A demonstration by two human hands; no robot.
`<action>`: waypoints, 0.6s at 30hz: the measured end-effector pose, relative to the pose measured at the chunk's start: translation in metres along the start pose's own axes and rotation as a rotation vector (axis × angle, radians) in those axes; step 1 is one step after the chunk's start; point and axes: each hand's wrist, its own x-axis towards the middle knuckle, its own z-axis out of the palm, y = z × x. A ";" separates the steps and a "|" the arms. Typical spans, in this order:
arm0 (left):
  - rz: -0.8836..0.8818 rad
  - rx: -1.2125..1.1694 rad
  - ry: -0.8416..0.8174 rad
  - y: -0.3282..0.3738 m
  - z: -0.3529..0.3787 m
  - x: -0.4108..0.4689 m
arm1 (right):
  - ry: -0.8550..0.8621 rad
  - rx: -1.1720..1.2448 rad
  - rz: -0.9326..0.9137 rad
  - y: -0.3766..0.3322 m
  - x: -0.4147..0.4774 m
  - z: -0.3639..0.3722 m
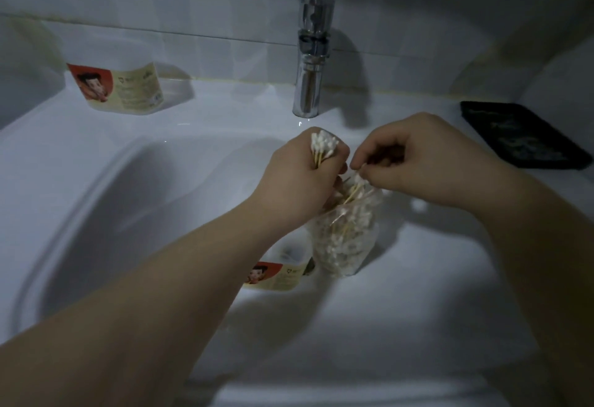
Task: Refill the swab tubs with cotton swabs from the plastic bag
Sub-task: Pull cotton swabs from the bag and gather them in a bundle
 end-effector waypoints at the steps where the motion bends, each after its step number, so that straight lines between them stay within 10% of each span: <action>1: 0.026 0.035 -0.007 -0.001 0.000 0.000 | -0.001 0.013 0.003 0.000 0.001 0.001; 18: 0.156 0.149 -0.170 -0.005 0.003 -0.002 | 0.090 0.267 0.026 0.005 0.002 0.001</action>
